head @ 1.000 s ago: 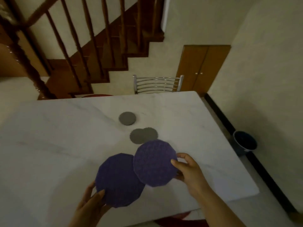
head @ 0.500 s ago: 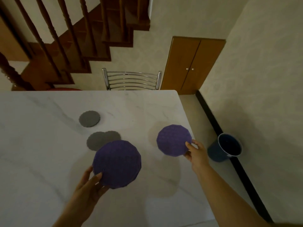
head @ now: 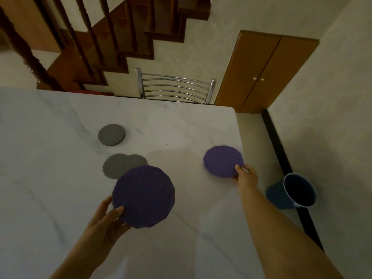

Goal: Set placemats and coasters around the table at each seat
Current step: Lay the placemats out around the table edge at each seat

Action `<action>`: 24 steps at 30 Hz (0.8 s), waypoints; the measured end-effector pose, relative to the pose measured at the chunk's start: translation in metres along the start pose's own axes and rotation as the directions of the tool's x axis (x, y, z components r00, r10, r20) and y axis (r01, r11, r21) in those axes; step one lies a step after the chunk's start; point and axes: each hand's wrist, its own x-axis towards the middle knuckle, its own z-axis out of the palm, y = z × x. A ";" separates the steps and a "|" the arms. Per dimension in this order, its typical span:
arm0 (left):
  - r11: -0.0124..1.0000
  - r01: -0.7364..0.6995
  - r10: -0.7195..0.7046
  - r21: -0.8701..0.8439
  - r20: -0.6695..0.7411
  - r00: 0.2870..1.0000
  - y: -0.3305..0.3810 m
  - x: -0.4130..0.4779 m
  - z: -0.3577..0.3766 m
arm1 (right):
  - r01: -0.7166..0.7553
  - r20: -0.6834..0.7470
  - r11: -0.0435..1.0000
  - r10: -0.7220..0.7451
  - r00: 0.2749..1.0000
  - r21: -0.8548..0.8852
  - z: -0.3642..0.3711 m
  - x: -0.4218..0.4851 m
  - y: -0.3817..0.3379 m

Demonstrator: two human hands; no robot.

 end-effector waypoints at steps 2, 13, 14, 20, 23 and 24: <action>1.000 -0.006 0.006 -0.007 -0.008 1.000 -0.001 0.001 -0.004 | 0.016 -0.051 0.987 -0.024 0.998 -0.159 0.002 0.012 0.001; 1.000 -0.003 0.003 0.016 0.000 1.000 0.009 0.002 -0.006 | 0.162 0.049 0.627 -0.193 0.980 -0.762 -0.007 0.012 -0.001; 1.000 -0.012 0.012 0.017 0.004 1.000 0.010 0.001 -0.005 | 0.171 0.042 0.626 -0.215 0.976 -0.761 -0.007 0.006 -0.002; 0.999 -0.048 0.048 0.001 0.051 0.998 0.020 -0.009 -0.002 | 0.360 0.302 0.821 -0.242 0.922 -0.443 0.025 -0.085 0.002; 0.998 -0.057 0.058 -0.023 0.080 0.995 0.023 -0.018 -0.007 | 0.388 0.564 0.873 -0.169 0.809 -0.295 0.048 -0.162 0.005; 0.998 -0.059 0.061 -0.028 0.090 0.994 0.024 -0.022 -0.010 | 0.415 0.637 0.860 -0.144 0.757 -0.298 0.053 -0.184 0.008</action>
